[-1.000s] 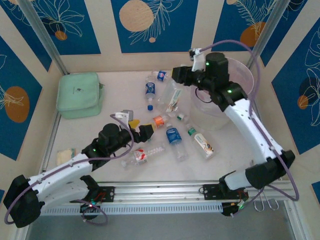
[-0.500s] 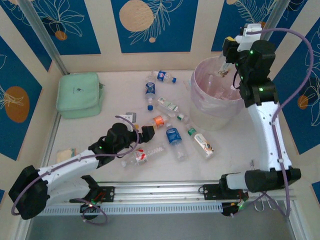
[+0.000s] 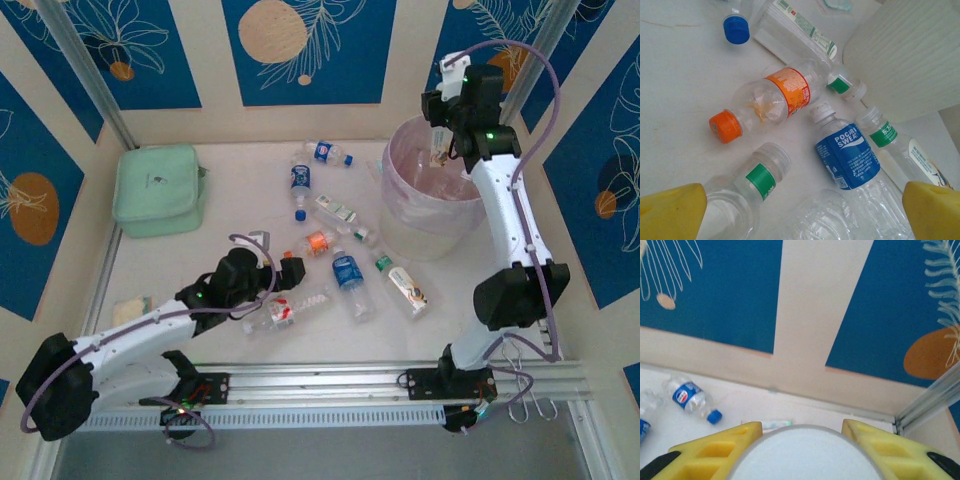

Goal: Put the plastic bottles in the bin

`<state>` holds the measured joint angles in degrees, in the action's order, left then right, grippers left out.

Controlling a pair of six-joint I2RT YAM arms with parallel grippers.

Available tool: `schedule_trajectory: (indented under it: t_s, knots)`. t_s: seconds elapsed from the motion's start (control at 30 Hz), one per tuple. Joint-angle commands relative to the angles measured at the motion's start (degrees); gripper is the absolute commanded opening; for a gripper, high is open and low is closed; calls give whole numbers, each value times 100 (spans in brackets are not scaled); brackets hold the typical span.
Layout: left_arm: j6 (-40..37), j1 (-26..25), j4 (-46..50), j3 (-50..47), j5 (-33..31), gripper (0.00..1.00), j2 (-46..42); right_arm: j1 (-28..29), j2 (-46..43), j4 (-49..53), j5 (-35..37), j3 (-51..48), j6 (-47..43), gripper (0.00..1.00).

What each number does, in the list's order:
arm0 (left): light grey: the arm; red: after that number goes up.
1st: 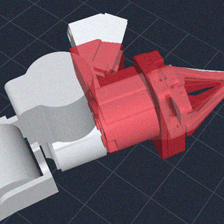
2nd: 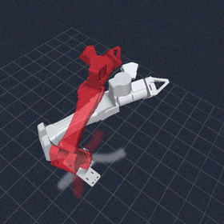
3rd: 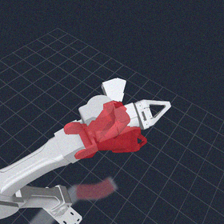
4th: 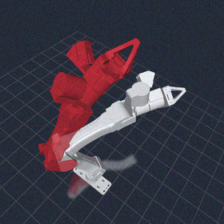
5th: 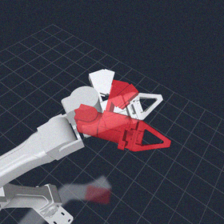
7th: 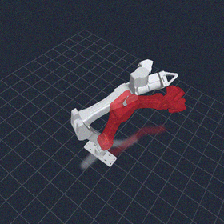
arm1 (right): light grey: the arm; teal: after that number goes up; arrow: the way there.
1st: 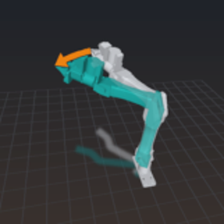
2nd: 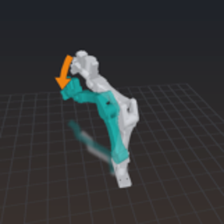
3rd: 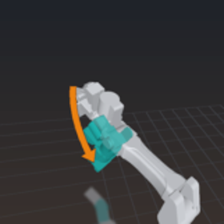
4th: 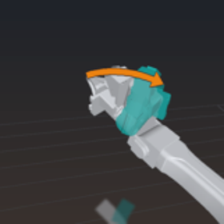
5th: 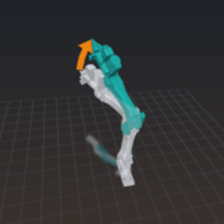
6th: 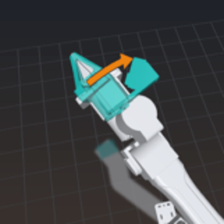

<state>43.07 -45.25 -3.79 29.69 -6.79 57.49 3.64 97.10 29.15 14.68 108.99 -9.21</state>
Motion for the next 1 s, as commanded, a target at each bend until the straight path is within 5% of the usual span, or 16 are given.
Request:
schedule_trajectory:
  t_s: [0.0, 0.5, 0.97]
  knots:
    - [17, -7, 301, -36, -207, 100, -282, -56, 186, 961, -291, 186, 101, 0]
    - [61, -10, 293, -86, -252, 100, -232, -306, 570, 934, -435, -1385, 1173, 5]
    - [158, -10, 455, -12, -420, 100, -116, -399, 287, 522, -632, -2182, 1827, 62]
